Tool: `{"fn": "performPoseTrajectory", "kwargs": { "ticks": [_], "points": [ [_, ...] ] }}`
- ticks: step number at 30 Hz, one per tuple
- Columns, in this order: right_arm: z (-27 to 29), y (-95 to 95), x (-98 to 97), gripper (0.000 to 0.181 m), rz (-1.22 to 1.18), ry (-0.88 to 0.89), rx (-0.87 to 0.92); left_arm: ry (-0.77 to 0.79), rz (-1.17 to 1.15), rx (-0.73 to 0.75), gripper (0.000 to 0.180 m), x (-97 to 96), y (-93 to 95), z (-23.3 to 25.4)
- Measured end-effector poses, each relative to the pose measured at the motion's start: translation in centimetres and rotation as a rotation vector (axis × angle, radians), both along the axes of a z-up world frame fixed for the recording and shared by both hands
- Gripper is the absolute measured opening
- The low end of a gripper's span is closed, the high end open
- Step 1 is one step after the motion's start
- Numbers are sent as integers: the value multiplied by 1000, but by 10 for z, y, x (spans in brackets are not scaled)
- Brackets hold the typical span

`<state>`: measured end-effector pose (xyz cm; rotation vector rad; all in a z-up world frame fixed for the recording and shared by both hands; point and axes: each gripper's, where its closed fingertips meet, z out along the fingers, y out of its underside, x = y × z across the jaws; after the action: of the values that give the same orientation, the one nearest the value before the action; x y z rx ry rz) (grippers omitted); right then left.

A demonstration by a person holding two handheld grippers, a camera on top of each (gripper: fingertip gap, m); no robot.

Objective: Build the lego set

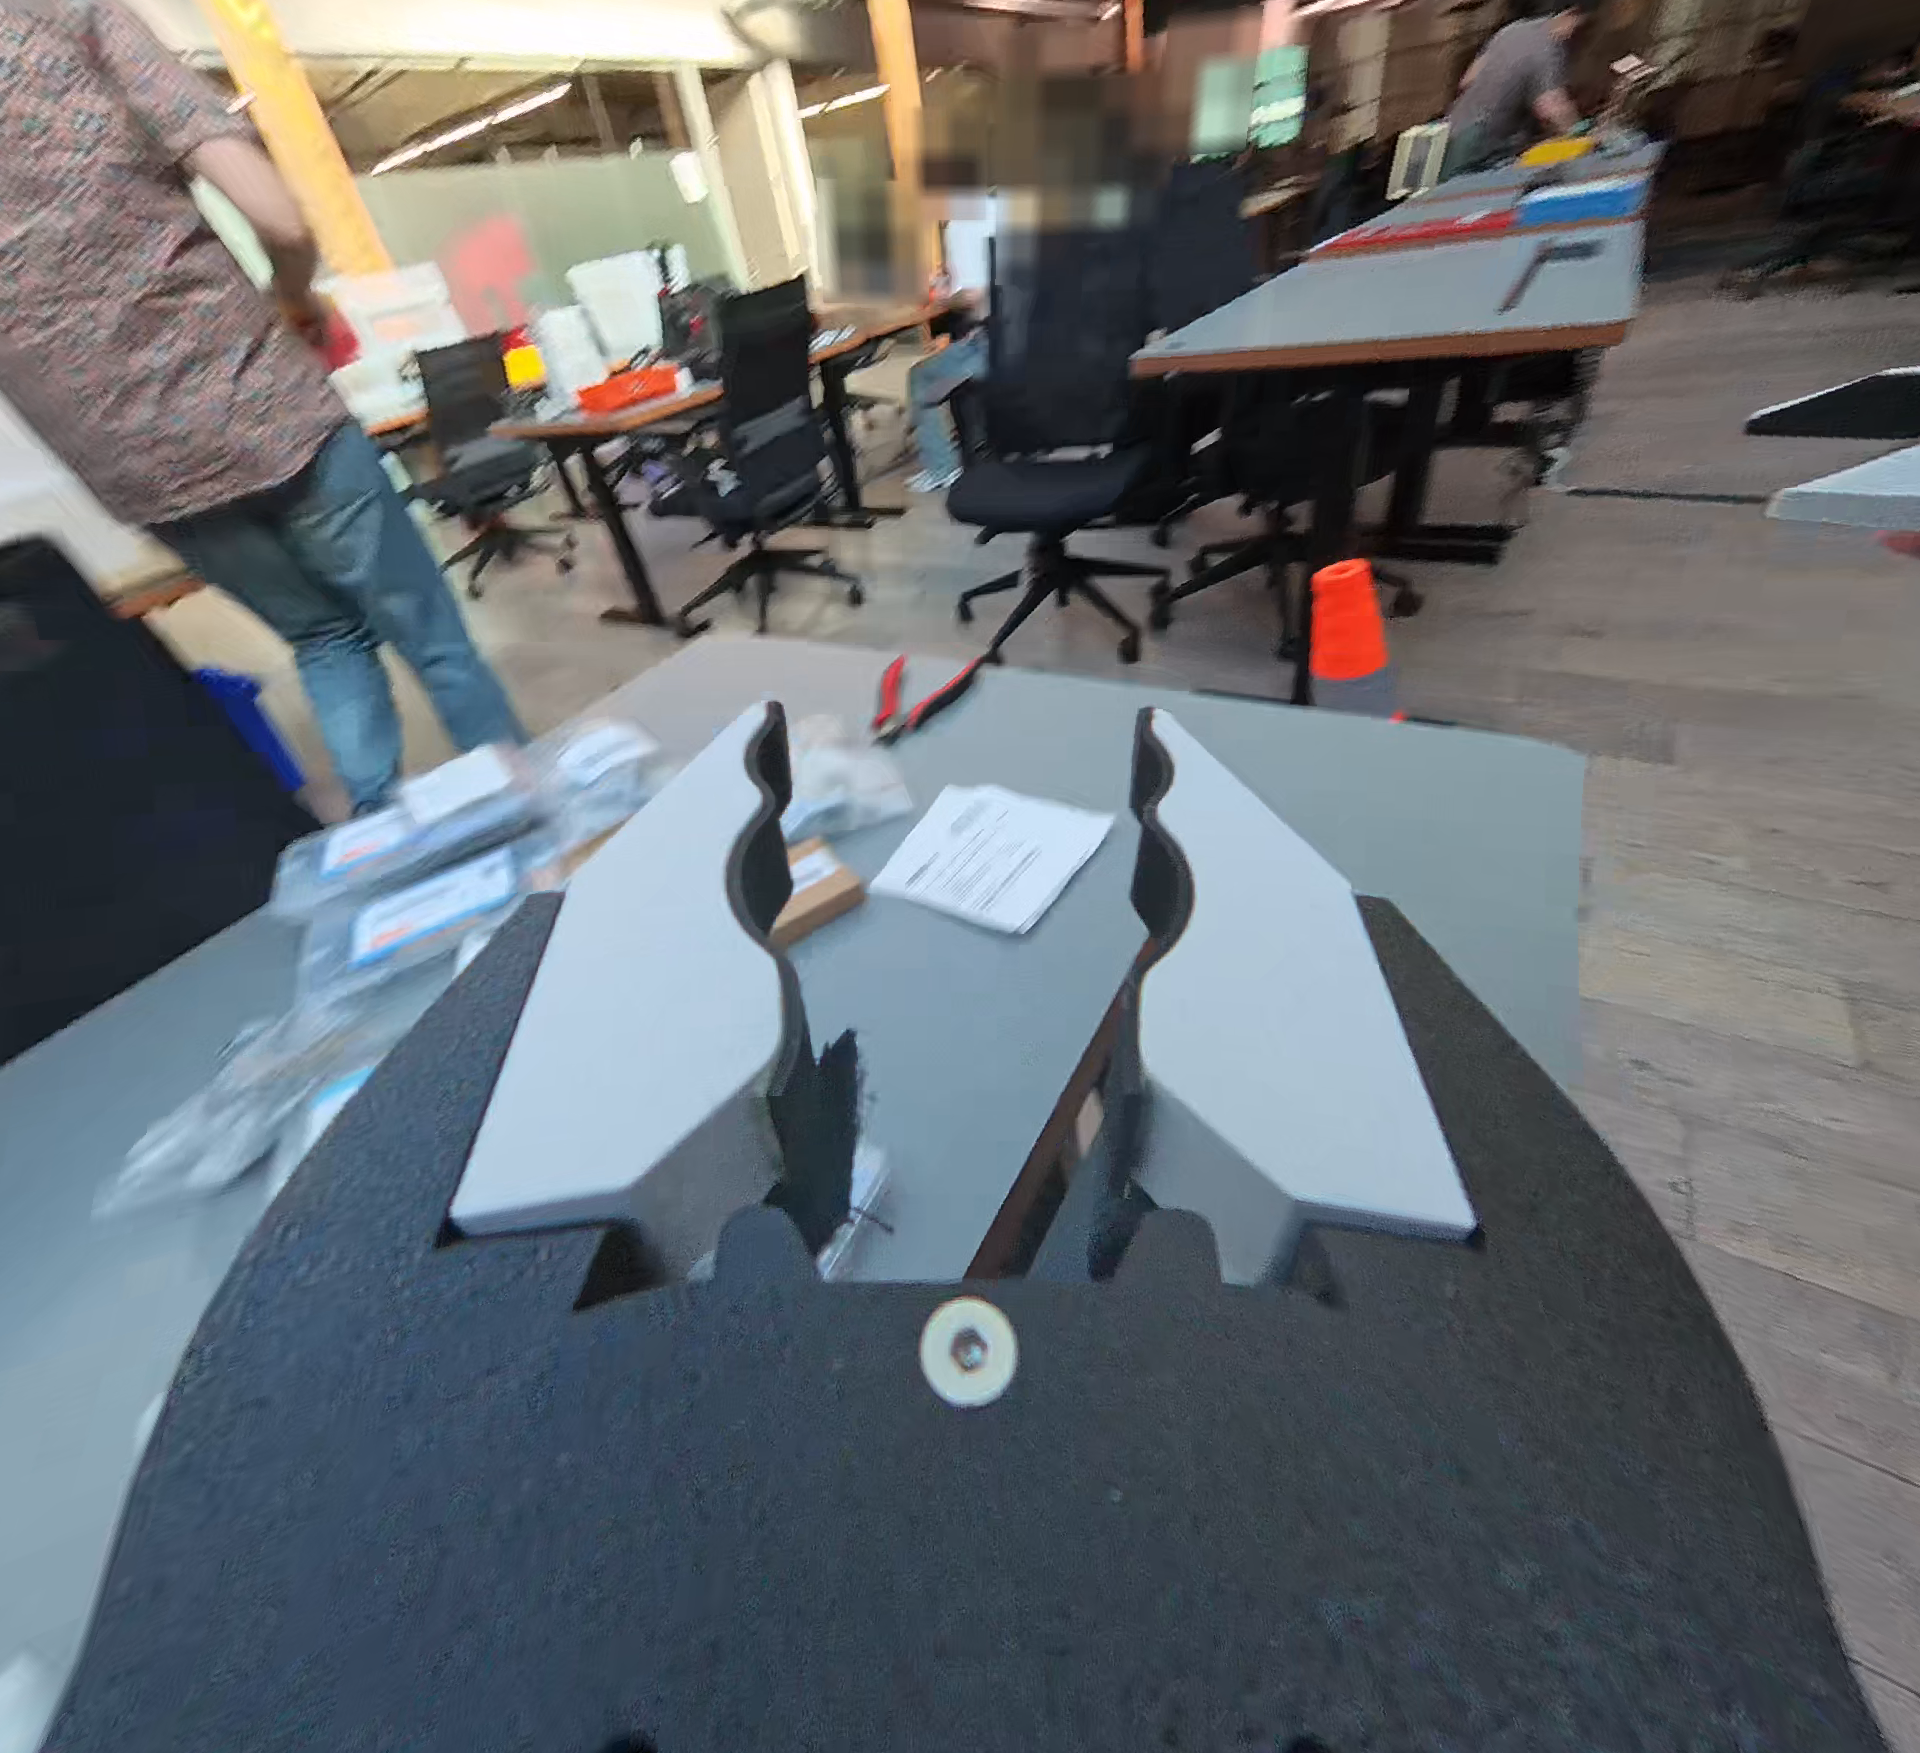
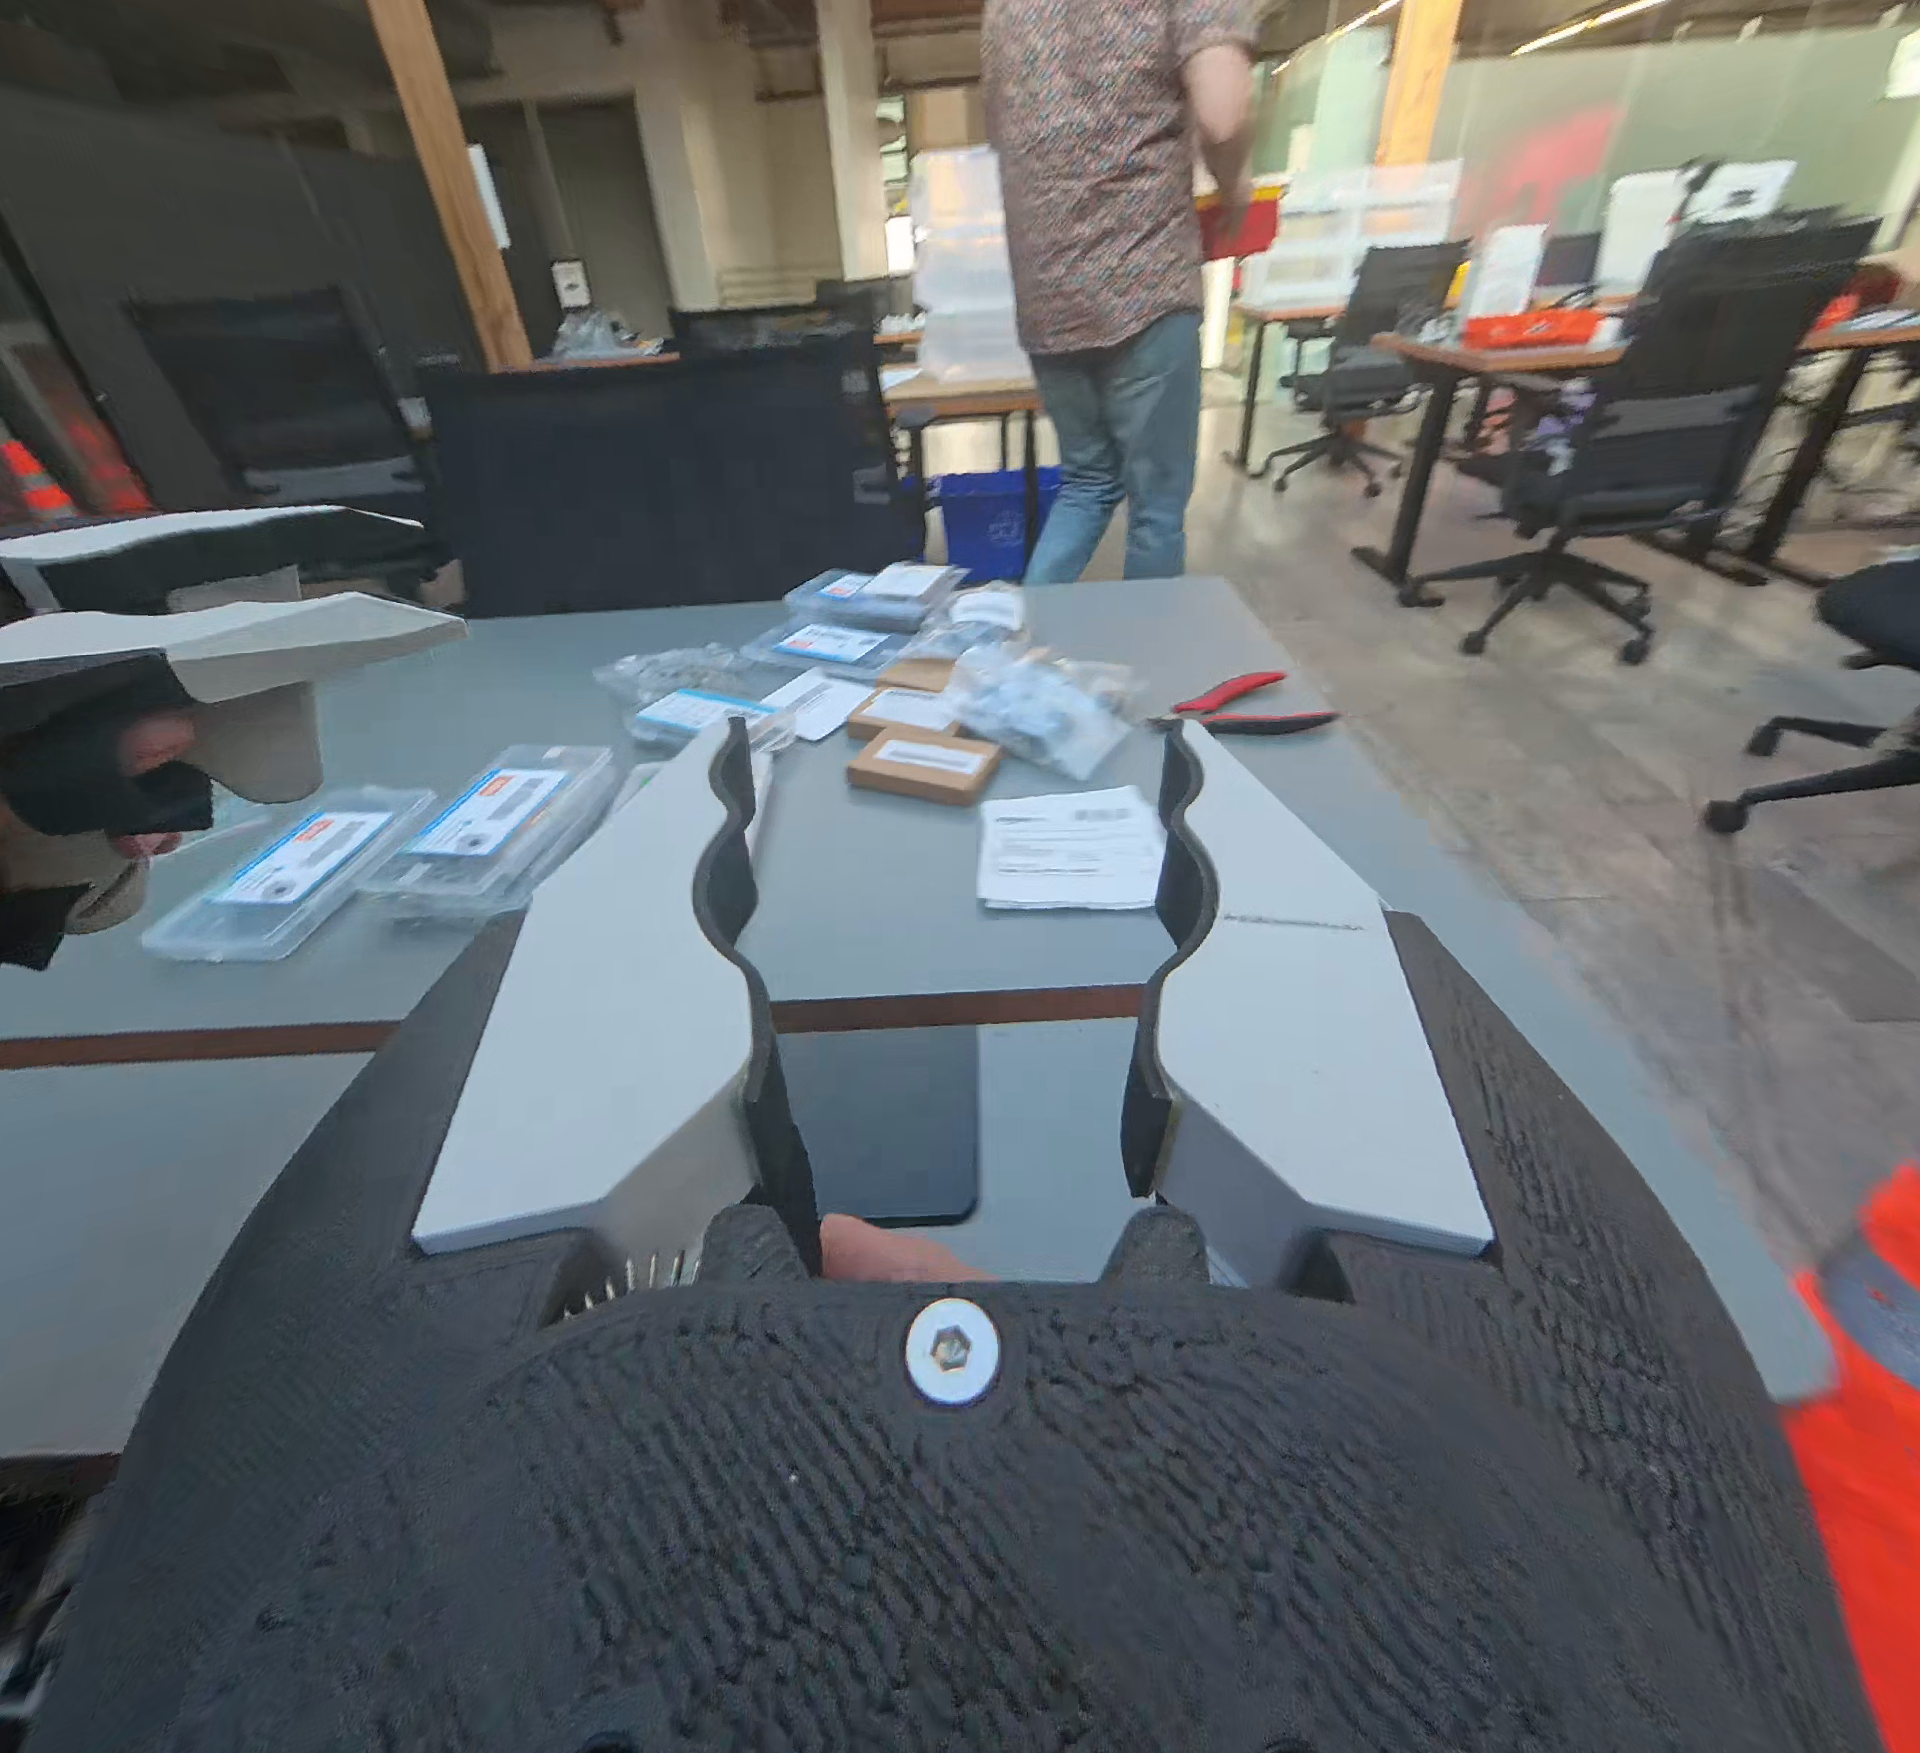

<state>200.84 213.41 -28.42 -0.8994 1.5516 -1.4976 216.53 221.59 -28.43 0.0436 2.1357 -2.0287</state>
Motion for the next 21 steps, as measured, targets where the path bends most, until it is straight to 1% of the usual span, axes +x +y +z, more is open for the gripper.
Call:
{"fn": "performPoseTrajectory", "kwargs": {
  "ticks": [2, 4, 5, 7, 9, 12, 16, 18, 21],
  "points": [
    [17, -25, -62, 61, -155, -20, -36, -10, -160, -63, 43, -60, -39, 24],
    [21, -53, -132, 43, -332, 52, -51, 34, -323, -115, 18, -126, -78, 44],
    [21, -63, -169, 35, -404, 95, -62, 82, -402, -151, 12, -162, -98, 54],
    [27, -76, -242, 21, -507, 140, -111, 184, -523, -220, 8, -233, -137, 72],
    [36, -81, -315, 7, -562, 158, -144, 241, -607, -263, 0, -305, -177, 84],
    [46, -82, -424, 0, -653, 180, -174, 240, -742, -308, 0, -409, -222, 97],
    [65, -86, -556, 0, -901, 150, -167, 181, -929, -301, 0, -511, -257, 110],
    [80, -90, -602, 0, -1025, 125, -213, 133, -982, -323, 0, -539, -274, 115],
    [102, -109, -643, 0, -1140, 64, -296, 91, -1049, -303, 0, -567, -311, 112]
  ]
}}
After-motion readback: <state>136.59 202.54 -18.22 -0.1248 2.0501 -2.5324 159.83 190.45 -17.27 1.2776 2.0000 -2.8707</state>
